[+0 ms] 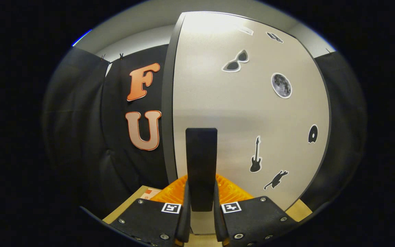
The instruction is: Open the shoe cabinet door, grab the shoes and put them into the shoe cabinet, then close the shoe cabinet door.
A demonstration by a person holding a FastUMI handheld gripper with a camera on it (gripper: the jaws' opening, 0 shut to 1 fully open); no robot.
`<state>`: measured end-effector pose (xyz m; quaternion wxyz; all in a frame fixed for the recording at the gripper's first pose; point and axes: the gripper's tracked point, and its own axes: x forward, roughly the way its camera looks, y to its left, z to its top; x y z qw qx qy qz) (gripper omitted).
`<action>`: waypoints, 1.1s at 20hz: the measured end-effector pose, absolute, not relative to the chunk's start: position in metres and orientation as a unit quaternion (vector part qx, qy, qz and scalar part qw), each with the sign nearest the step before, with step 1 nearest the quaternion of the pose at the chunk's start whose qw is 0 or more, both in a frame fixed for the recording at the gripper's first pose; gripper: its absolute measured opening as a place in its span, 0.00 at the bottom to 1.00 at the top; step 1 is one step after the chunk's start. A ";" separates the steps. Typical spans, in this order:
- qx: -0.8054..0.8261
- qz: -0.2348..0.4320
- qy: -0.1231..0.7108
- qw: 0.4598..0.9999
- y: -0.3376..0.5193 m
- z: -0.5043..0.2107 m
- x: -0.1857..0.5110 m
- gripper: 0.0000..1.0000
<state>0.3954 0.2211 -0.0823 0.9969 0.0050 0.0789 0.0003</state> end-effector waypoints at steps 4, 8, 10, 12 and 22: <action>0.004 -0.020 0.076 0.997 0.215 -0.079 0.370 0.28; 0.006 -0.031 0.079 0.996 0.199 -0.077 0.331 0.26; 0.006 -0.036 0.076 0.996 0.189 -0.075 0.309 0.24; 0.005 -0.038 0.071 0.997 0.179 -0.073 0.289 0.24; 0.011 -0.008 0.070 0.997 0.111 -0.064 0.201 0.23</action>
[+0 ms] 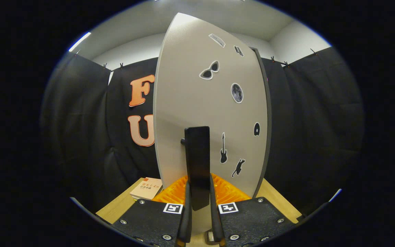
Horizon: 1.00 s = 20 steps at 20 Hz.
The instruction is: Open the shoe cabinet door, grab the shoes and put them into the shoe cabinet, then close the shoe cabinet door.
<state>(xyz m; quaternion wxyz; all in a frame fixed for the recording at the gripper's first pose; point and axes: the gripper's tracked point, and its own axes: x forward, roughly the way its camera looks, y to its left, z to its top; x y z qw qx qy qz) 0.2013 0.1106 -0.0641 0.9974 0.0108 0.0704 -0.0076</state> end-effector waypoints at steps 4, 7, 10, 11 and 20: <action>0.027 -0.002 0.076 0.997 0.067 -0.062 0.164 0.23; 0.018 -0.008 0.067 0.998 0.035 -0.060 0.146 0.23; 0.025 -0.020 0.068 0.997 -0.002 -0.059 0.131 0.23; 0.029 -0.023 0.070 0.997 -0.014 -0.060 0.128 0.23; 0.023 -0.046 0.073 0.996 -0.110 -0.063 0.118 0.15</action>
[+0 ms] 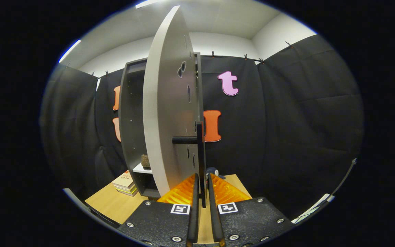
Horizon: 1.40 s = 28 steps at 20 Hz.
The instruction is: Open the shoe cabinet door, grab the shoes and put them into the shoe cabinet, then close the shoe cabinet door.
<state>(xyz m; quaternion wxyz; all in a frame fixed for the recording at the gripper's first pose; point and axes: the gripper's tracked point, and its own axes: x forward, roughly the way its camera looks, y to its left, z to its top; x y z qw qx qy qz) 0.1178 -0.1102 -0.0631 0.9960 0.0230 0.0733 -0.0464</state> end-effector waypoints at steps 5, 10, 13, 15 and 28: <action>0.037 -0.037 0.081 0.995 -0.137 -0.064 0.119 0.15; 0.046 -0.010 0.086 0.995 -0.138 -0.062 0.115 0.16; 0.061 -0.021 0.078 0.995 -0.140 -0.057 0.108 0.17; 0.053 -0.031 0.074 0.995 -0.139 -0.057 0.100 0.19; 0.080 -0.076 0.084 0.990 -0.040 -0.065 0.066 0.40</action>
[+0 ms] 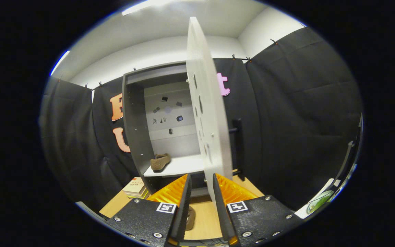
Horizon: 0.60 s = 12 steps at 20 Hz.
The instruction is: Open the shoe cabinet door, grab the shoes and put them into the shoe cabinet, then close the shoe cabinet door.
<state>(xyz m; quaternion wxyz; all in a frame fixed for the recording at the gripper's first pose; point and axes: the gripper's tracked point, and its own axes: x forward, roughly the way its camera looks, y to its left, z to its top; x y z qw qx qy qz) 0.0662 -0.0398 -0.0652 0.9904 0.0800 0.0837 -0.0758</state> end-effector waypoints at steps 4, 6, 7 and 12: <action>0.062 -0.085 0.104 0.989 0.010 -0.104 0.076 0.42; 0.050 -0.080 0.119 0.989 0.032 -0.128 0.083 0.42; 0.044 -0.073 0.125 0.988 0.044 -0.142 0.086 0.42; 0.037 -0.038 0.170 0.984 0.085 -0.231 0.114 0.42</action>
